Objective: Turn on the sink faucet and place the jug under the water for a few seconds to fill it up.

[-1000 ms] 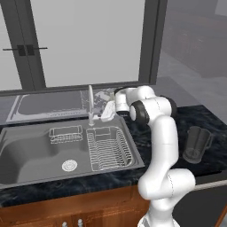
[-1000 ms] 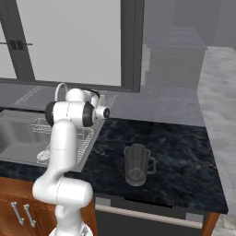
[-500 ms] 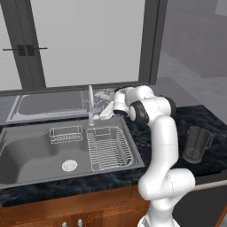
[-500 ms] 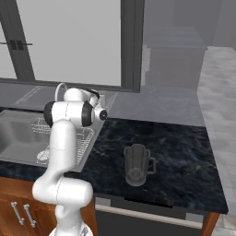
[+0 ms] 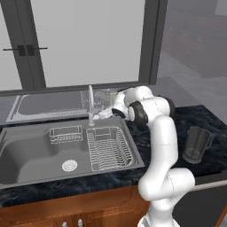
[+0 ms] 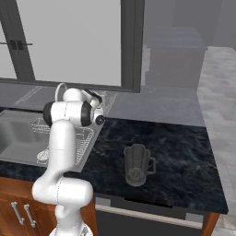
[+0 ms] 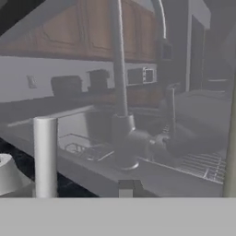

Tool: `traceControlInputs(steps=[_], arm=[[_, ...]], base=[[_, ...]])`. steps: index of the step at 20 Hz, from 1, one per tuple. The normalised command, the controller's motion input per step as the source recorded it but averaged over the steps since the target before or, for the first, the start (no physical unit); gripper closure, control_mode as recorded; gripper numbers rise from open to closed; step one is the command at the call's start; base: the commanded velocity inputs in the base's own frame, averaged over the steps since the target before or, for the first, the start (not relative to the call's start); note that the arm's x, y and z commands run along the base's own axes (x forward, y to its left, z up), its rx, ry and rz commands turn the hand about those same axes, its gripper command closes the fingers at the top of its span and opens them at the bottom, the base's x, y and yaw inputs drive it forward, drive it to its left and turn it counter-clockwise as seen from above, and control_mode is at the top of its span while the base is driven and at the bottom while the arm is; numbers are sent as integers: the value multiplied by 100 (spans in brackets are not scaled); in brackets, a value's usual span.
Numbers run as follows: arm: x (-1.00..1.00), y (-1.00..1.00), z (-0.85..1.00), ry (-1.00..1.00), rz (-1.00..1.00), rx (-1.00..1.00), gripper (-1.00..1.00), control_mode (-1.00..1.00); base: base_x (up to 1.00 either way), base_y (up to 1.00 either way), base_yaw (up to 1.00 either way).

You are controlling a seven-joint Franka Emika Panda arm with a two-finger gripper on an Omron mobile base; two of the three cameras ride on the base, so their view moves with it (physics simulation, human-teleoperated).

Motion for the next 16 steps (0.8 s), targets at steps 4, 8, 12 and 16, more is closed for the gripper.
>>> traceControlInputs(steps=[4,8,12,16], arm=[[43,-92,-14,16,-15,17,100,-100],[45,-95,-19,20,-15,15,100,-100],[47,-100,-28,21,-14,14,100,-100],[43,-100,-32,22,-15,14,100,-100]], base=[[0,0,0],[0,0,0],[0,0,0],[0,0,0]])
